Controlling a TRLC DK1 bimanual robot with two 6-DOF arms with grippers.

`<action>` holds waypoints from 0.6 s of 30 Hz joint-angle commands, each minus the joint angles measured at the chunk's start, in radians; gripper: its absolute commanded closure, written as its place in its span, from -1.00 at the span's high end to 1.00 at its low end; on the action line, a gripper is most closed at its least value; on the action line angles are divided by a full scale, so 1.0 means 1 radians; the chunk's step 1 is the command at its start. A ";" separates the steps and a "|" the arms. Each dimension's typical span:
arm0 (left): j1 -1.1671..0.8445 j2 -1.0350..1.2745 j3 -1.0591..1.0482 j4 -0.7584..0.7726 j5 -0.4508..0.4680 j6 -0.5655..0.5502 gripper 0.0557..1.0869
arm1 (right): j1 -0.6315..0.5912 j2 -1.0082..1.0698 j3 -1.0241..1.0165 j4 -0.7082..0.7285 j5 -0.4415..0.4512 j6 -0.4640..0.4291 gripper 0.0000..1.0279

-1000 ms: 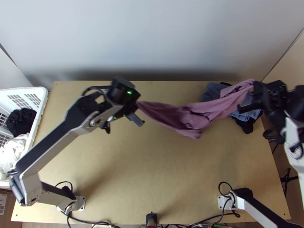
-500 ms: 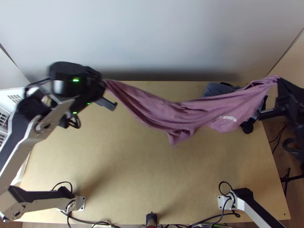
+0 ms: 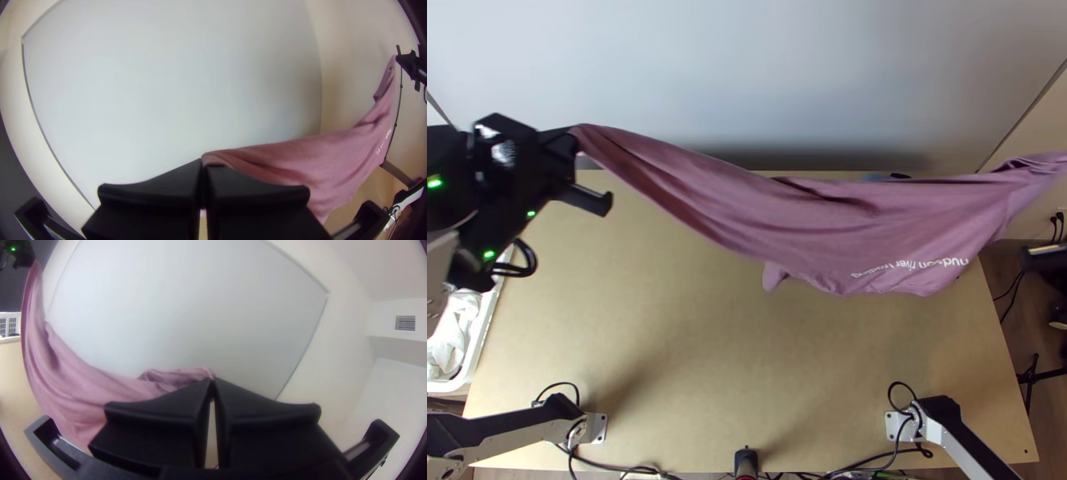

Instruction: Fold the t-shirt

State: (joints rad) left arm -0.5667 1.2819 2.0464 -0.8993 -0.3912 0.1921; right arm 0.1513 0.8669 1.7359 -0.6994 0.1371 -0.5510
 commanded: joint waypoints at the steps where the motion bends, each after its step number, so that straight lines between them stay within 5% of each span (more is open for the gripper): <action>1: 0.001 -0.058 0.031 -0.023 -0.001 0.001 -0.93 | -0.004 -0.012 0.086 -0.075 0.004 -0.001 -0.95; 12: -0.022 -0.130 0.057 -0.153 0.014 -0.025 -0.93 | -0.010 -0.043 0.136 -0.270 0.002 0.020 -0.95; 18: -0.044 -0.197 -0.153 -0.375 0.259 -0.092 -0.93 | -0.004 -0.032 0.091 -0.425 -0.077 0.092 -0.95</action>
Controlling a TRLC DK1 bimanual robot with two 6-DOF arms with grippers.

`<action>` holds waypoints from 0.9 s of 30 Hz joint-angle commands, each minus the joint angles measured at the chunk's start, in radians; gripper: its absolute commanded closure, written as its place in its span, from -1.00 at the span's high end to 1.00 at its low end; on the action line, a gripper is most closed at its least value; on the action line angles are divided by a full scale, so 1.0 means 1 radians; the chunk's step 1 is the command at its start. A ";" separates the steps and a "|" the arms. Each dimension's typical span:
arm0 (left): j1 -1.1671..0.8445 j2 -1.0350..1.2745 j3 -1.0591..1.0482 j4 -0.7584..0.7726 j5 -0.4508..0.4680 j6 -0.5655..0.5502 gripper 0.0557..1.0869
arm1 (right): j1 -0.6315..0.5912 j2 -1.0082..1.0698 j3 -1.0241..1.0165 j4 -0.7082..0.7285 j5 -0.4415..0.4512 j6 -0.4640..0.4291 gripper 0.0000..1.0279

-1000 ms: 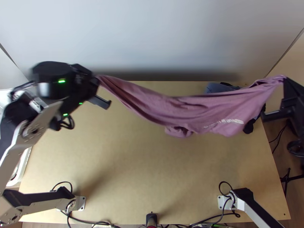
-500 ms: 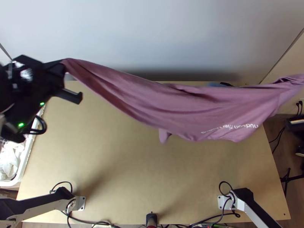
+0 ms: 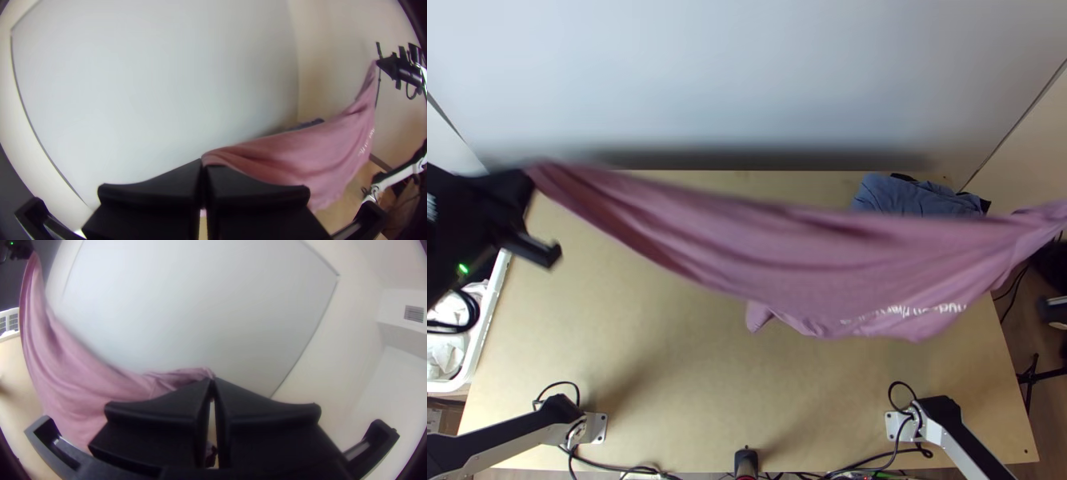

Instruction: Fold the t-shirt

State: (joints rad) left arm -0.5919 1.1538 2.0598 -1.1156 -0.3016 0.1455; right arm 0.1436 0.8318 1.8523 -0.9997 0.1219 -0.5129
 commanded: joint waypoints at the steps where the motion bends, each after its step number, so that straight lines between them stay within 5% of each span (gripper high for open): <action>1: -0.032 -0.088 -0.211 -0.161 0.182 -0.050 -0.93 | 0.005 0.006 -0.034 -0.134 -0.076 0.060 -0.95; 9: -0.080 -0.106 -0.328 -0.176 0.318 -0.119 -0.93 | 0.048 0.020 -0.148 -0.163 -0.105 0.063 -0.95; 13: -0.109 -0.088 -0.349 -0.242 0.499 -0.158 -0.92 | 0.063 0.053 -0.143 -0.096 -0.103 0.077 -0.95; 17: -0.166 -0.078 -0.448 -0.251 0.518 -0.164 -0.73 | 0.070 0.076 -0.159 -0.076 -0.103 0.094 -0.95; 20: -0.189 -0.043 -0.481 -0.243 0.516 -0.187 -0.35 | 0.070 0.066 -0.234 -0.070 -0.103 0.094 -0.95; 23: -0.175 0.007 -0.487 -0.211 0.504 -0.199 0.62 | 0.070 0.029 -0.331 -0.022 -0.102 0.088 -0.95; 27: -0.172 0.078 -0.421 -0.178 0.417 -0.195 0.88 | 0.083 0.020 -0.378 0.047 -0.103 0.086 -0.95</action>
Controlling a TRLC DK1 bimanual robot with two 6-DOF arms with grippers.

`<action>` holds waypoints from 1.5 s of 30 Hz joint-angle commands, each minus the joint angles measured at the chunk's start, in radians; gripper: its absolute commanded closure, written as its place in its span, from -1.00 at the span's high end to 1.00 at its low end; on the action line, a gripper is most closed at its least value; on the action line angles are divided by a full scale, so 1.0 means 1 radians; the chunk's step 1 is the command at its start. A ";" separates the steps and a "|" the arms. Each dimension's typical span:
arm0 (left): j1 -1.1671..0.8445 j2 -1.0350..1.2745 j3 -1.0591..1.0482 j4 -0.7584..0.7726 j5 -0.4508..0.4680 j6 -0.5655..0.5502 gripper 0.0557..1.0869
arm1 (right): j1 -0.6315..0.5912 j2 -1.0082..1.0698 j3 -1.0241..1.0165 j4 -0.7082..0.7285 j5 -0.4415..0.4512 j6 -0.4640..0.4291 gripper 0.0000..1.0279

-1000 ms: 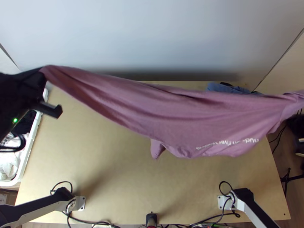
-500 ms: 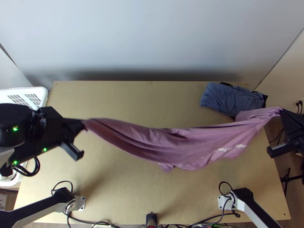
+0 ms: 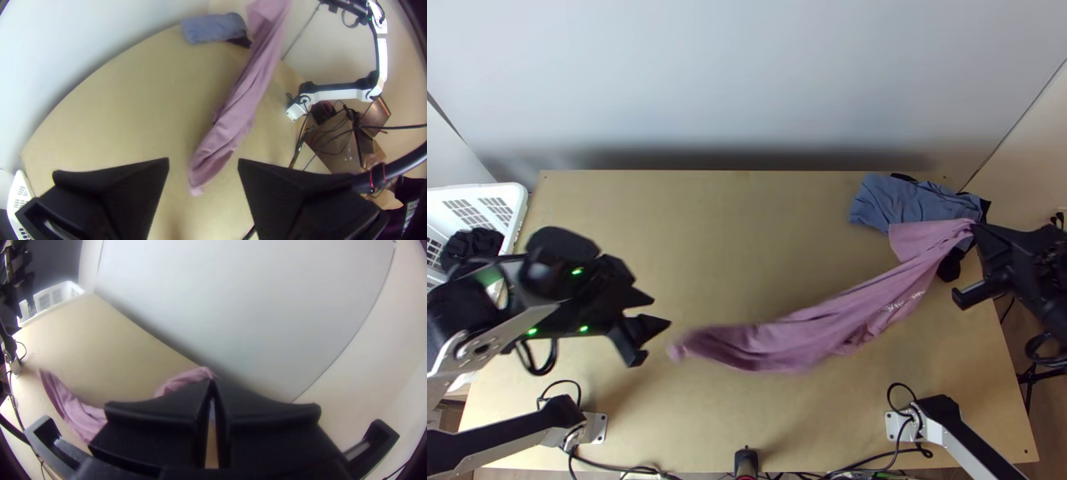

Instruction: Fold the t-shirt

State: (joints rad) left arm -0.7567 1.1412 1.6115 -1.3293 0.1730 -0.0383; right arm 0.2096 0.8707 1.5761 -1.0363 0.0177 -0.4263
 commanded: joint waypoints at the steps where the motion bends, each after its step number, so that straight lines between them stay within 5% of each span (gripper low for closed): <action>1: -0.004 0.109 0.051 0.035 -0.061 -0.009 0.88 | 0.033 -0.010 -0.102 0.096 0.001 0.004 -0.95; 6: 0.013 0.175 0.105 0.030 -0.078 -0.002 0.88 | 0.142 0.051 -0.131 0.154 0.004 0.034 -0.95; 15: 0.025 0.330 0.156 0.097 -0.112 0.058 0.88 | 0.155 0.093 0.035 0.277 0.070 0.017 -0.95; 20: 0.007 0.526 0.329 0.124 -0.112 0.077 0.88 | 0.117 0.042 0.048 0.122 0.096 -0.038 -0.95; 31: -0.105 0.871 0.654 0.200 -0.110 0.081 0.88 | 0.016 -0.234 -0.278 -0.156 0.097 -0.103 -0.95; 45: -0.224 1.039 0.660 0.150 -0.040 0.097 0.88 | 0.017 -0.262 -0.406 -0.146 0.093 -0.031 -0.95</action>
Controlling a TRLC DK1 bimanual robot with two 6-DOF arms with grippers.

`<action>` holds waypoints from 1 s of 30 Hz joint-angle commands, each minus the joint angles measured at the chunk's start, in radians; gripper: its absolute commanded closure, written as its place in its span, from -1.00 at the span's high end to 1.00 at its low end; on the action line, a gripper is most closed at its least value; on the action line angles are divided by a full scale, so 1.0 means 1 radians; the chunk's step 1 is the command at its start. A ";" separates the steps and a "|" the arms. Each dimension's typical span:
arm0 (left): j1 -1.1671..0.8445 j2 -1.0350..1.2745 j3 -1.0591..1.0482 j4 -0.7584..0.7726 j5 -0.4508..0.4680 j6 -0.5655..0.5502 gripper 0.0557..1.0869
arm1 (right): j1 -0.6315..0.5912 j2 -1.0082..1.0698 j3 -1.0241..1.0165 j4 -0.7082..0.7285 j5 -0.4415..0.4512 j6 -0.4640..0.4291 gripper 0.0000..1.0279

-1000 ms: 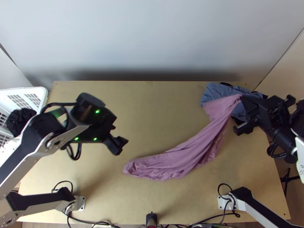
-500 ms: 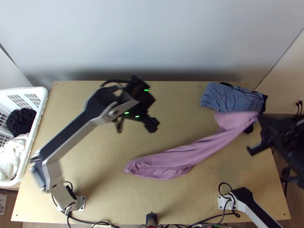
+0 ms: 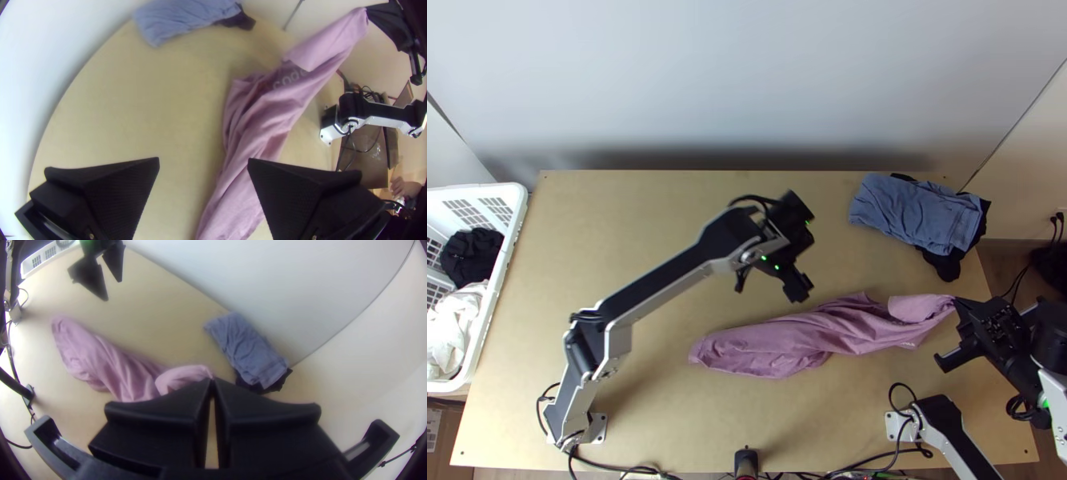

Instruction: Fold the t-shirt

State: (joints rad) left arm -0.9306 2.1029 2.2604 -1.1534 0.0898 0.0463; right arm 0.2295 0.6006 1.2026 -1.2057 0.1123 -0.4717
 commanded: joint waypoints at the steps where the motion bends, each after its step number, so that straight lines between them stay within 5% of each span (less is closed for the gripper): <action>1: -0.059 0.083 0.011 -0.034 0.053 0.015 0.88 | -0.002 0.018 -0.032 0.031 -0.003 0.015 -0.95; 12: -0.093 0.144 -0.005 -0.083 0.079 0.053 0.88 | -0.002 0.038 -0.034 0.072 -0.003 0.027 -0.95; 17: -0.106 0.167 -0.028 -0.043 -0.007 0.083 0.88 | -0.002 0.048 -0.034 0.086 -0.006 0.038 -0.95; 30: -0.116 0.212 -0.028 -0.019 -0.030 0.093 0.88 | -0.001 0.056 -0.029 0.090 -0.008 0.036 -0.95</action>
State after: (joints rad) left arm -1.0447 2.2932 2.2345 -1.1816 0.0734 0.1352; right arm 0.2272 0.6537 1.1721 -1.1164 0.1043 -0.4343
